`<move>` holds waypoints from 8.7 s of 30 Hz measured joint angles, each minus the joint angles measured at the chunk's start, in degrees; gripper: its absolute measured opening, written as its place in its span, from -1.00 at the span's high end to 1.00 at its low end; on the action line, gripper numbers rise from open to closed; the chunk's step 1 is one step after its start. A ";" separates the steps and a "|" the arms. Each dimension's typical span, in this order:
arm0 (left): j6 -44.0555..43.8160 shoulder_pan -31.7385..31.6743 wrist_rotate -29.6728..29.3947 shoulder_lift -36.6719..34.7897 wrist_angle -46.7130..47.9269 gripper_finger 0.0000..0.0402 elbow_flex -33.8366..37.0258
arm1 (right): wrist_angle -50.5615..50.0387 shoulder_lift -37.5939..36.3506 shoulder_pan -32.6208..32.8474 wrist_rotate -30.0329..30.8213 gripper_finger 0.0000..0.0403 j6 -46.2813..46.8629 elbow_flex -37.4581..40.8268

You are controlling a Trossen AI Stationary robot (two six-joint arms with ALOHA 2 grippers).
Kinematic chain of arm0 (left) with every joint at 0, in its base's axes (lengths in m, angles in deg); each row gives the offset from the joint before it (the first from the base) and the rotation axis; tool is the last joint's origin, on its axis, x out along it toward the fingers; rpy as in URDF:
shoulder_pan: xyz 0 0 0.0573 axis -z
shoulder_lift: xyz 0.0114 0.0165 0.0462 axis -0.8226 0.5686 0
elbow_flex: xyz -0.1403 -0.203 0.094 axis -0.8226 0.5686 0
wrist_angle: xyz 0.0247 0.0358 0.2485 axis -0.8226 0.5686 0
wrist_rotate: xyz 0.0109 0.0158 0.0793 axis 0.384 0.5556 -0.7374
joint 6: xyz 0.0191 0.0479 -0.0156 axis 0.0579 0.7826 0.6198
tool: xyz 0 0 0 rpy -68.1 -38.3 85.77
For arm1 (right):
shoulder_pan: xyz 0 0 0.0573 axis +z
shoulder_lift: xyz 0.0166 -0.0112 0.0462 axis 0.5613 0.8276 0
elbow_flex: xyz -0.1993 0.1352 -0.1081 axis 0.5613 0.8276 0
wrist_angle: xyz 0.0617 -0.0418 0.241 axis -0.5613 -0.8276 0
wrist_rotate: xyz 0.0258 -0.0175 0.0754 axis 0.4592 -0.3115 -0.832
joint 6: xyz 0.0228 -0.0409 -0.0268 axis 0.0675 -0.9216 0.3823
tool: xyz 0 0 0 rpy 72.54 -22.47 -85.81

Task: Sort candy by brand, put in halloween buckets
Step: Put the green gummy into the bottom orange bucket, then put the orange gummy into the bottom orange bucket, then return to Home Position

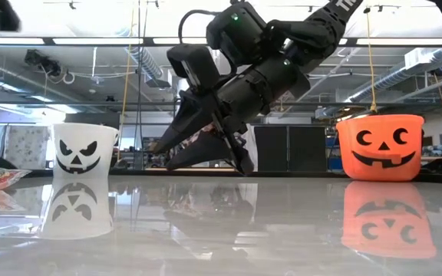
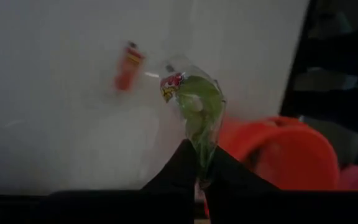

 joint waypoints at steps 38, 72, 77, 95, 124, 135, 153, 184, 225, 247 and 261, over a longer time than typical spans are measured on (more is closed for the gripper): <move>-26.89 32.61 -8.63 21.49 -20.60 0.62 4.85 | 0.11 0.00 2.08 0.52 0.34 3.11 0.00; 4.99 12.02 -22.76 17.67 -1.56 0.17 -8.88 | 0.13 0.00 2.30 0.21 0.34 1.47 0.00; 9.29 6.50 -20.90 15.36 -8.25 -0.10 -2.40 | 0.17 0.00 3.19 -0.17 0.34 1.47 0.00; 14.94 -4.02 -11.15 14.98 -36.08 -0.24 25.52 | 0.17 0.00 5.28 0.00 0.34 1.69 0.00; 12.54 -10.47 -9.07 5.45 -5.31 0.98 5.62 | 0.15 0.00 3.70 0.57 0.34 -0.25 0.00; -0.77 4.17 -13.21 -0.59 4.17 0.99 -5.58 | 2.59 0.00 3.54 -0.31 0.34 -3.51 0.00; -7.00 37.57 -16.19 13.77 -9.67 1.00 -4.59 | 12.57 0.02 10.29 30.32 0.34 24.71 -0.02; -9.56 34.18 -18.76 20.88 -25.23 0.65 1.36 | 10.78 0.02 22.51 45.38 0.34 22.81 -7.61; 40.97 -0.90 -31.84 -7.38 -38.60 0.99 -3.82 | -54.03 -40.36 29.14 50.70 0.99 -33.37 -23.76; 49.06 -21.51 -23.09 -15.98 -46.33 1.00 5.55 | -30.74 -83.73 15.58 37.50 1.00 -45.10 16.37; 49.04 -27.91 -18.97 -18.20 -68.91 1.00 25.13 | -9.30 -91.25 8.01 23.65 1.00 -46.50 39.45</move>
